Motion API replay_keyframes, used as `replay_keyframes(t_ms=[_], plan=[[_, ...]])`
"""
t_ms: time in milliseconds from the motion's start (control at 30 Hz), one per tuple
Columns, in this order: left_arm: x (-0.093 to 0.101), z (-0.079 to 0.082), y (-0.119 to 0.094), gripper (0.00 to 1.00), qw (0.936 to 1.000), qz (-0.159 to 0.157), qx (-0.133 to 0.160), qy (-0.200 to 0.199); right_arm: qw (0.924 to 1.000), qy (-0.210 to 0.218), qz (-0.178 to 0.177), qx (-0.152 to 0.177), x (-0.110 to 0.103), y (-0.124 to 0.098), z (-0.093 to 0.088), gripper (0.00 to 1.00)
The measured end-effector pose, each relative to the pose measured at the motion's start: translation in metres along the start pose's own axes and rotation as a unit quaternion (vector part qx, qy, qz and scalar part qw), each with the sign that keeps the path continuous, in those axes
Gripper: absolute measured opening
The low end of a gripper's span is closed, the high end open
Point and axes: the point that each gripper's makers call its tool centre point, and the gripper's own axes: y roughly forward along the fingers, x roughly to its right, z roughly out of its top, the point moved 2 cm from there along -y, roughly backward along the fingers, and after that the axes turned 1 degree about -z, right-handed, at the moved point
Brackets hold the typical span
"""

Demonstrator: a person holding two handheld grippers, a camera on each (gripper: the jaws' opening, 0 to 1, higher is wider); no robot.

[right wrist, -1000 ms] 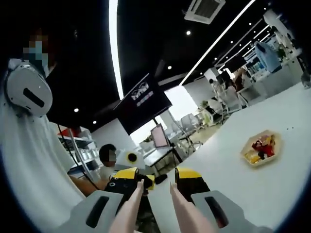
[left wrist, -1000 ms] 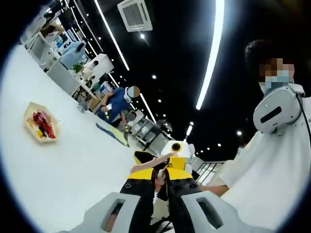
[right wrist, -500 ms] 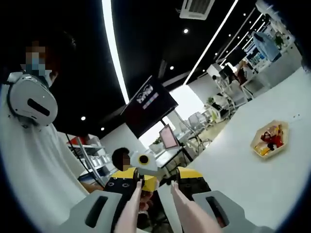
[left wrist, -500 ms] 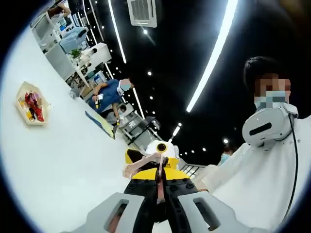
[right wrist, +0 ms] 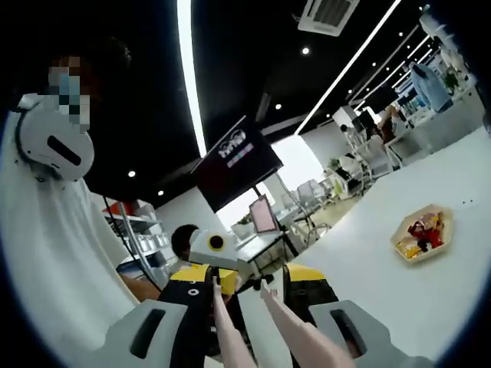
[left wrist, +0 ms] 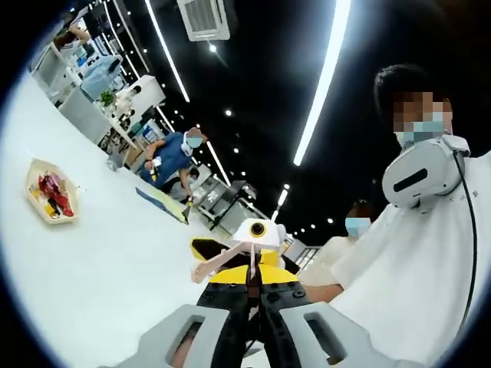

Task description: Place the target food into the container with the food tongs after gripping and lifting it, then release it inside without dropping or visibly crushing the food.

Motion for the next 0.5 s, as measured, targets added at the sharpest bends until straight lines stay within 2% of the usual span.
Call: replay_keyframes(t_ms=[133,233,267,333,367,433,500], plan=[[0.001,0.002,-0.002,0.0,0.9996,0.006,-0.013,0.025,0.9999,0.001,0.005,-0.016,0.001,-0.005,-0.002,0.37],[-0.001,0.002,-0.004,0.0,0.9979,0.015,-0.043,0.046,0.9972,-0.029,0.005,-0.069,0.003,-0.015,-0.008,0.37],[-0.002,0.001,-0.005,0.0,0.9974,0.017,-0.049,0.05,0.9967,-0.032,0.004,-0.075,0.004,-0.016,-0.008,0.37],[-0.003,0.002,-0.004,0.0,0.996,0.019,-0.068,0.055,0.9919,-0.056,0.006,-0.113,0.004,-0.022,-0.01,0.35],[-0.002,0.003,-0.003,0.0,0.9956,0.015,-0.07,0.059,0.9917,-0.056,0.008,-0.116,0.003,-0.022,-0.009,0.35],[-0.003,0.005,-0.001,0.0,0.9939,0.016,-0.08,0.075,0.9839,-0.077,0.002,-0.161,0.008,-0.026,-0.017,0.34],[-0.005,0.003,0.001,0.0,0.9915,0.016,-0.097,0.086,0.9784,-0.094,0.002,-0.184,0.011,-0.028,-0.022,0.32]])
